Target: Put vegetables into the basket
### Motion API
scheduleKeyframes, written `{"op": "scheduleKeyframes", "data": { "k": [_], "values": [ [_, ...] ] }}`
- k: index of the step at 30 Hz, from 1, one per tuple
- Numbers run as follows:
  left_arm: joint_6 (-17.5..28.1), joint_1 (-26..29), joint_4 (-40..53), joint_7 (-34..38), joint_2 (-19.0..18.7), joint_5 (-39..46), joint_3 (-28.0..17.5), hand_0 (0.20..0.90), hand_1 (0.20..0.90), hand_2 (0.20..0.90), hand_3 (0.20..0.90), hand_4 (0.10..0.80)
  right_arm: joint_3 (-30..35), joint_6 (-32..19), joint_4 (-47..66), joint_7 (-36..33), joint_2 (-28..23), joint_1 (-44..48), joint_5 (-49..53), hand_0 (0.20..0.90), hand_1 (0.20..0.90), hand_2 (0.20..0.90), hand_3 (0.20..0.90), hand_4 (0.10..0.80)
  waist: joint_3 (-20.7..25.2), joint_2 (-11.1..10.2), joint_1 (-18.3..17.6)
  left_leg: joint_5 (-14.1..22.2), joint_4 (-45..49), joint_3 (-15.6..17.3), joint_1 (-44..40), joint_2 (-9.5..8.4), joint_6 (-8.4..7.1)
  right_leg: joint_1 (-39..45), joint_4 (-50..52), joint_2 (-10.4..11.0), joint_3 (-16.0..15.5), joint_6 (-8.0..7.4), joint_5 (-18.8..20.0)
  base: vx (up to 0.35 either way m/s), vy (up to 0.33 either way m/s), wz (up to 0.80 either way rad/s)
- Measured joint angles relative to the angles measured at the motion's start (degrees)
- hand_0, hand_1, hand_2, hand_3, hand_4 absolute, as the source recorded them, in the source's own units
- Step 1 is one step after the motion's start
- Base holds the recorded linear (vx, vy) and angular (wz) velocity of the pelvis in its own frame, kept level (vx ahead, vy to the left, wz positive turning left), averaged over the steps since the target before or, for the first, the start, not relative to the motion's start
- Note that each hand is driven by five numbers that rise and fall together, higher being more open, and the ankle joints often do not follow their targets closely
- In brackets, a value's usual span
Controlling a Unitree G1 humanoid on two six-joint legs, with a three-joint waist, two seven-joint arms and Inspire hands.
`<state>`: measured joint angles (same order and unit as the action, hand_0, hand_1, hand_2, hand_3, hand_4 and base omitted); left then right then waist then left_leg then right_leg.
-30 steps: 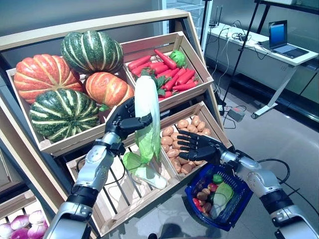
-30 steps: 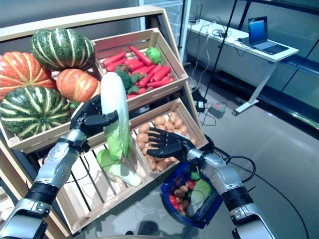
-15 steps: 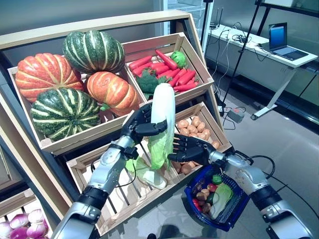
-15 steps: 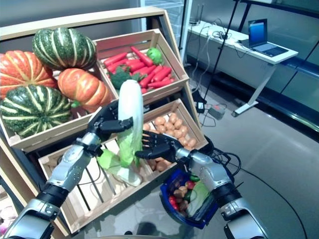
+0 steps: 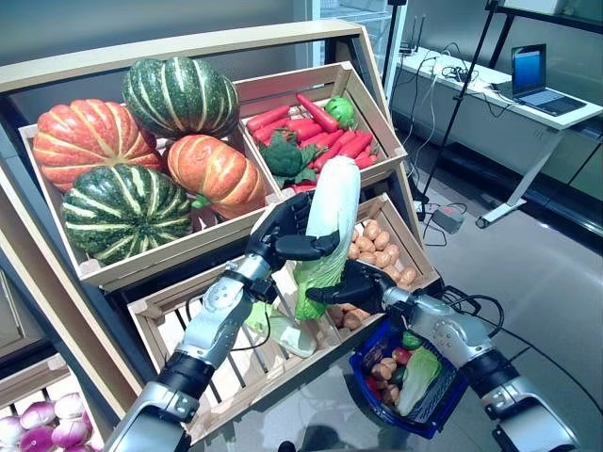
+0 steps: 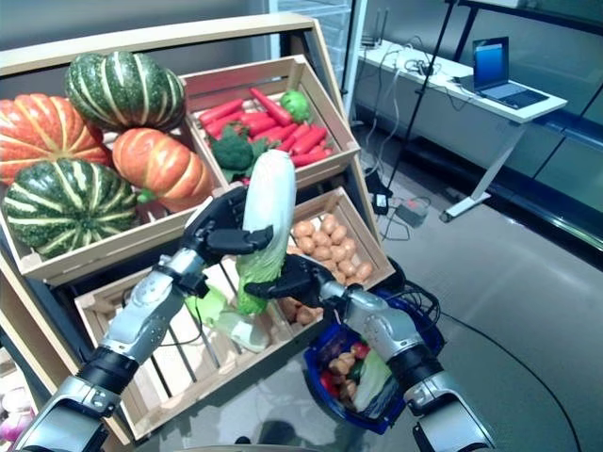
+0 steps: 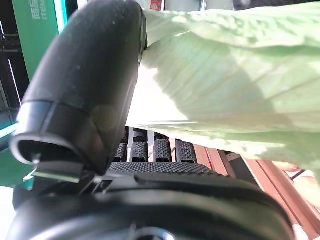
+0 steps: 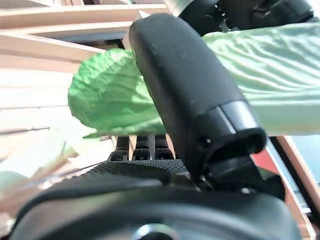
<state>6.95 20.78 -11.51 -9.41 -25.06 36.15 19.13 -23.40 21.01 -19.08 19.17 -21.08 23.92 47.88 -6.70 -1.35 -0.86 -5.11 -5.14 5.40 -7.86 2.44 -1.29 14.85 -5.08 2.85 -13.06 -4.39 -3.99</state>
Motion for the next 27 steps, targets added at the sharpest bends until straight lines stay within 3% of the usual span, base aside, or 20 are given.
{"op": "scheduleKeyframes", "data": {
  "k": [19,20,21,27],
  "values": [
    [-2.7,0.0,-0.2,-3.8,1.6,4.8,0.0,0.3,0.3,0.3,0.3,0.4,-2.2,-0.1,-0.9,0.2,-0.2,0.8,6.6,0.9,0.9,0.9,0.9,0.8,0.1,-0.3,0.3,0.1,0.0,0.0,-0.8,0.01,0.09,0.8,0.0,0.0,0.1,-0.01,0.0,0.0,0.0,0.0],
    [-2.8,0.0,-0.4,-3.9,1.7,5.2,-0.1,0.3,0.3,0.3,0.3,0.4,-2.2,-0.1,-0.9,0.2,-0.3,0.8,6.6,0.754,0.754,0.754,0.754,0.703,0.1,-0.3,0.3,0.1,0.0,0.0,-0.8,0.02,0.09,0.8,0.0,0.0,0.1,-0.01,0.0,0.0,0.0,0.0],
    [-2.8,0.0,-0.5,-4.0,1.8,5.2,-0.3,0.3,0.3,0.3,0.3,0.4,-2.2,-0.1,-0.9,0.2,-0.3,0.9,6.7,0.3,0.3,0.3,0.3,0.4,0.1,-0.3,0.4,0.1,0.0,0.0,-0.8,0.04,0.09,0.8,0.0,0.0,0.1,-0.01,0.0,0.0,0.0,0.0],
    [-2.8,0.1,-1.2,-4.3,2.2,5.2,-1.1,0.3,0.3,0.3,0.3,0.4,-2.3,-0.2,-0.8,0.1,-0.3,1.1,6.8,0.3,0.3,0.3,0.3,0.4,0.1,-0.3,0.3,0.1,0.0,0.0,-0.8,0.02,0.1,0.8,0.0,0.0,0.2,-0.01,0.0,0.0,0.0,0.0]
  ]
}}
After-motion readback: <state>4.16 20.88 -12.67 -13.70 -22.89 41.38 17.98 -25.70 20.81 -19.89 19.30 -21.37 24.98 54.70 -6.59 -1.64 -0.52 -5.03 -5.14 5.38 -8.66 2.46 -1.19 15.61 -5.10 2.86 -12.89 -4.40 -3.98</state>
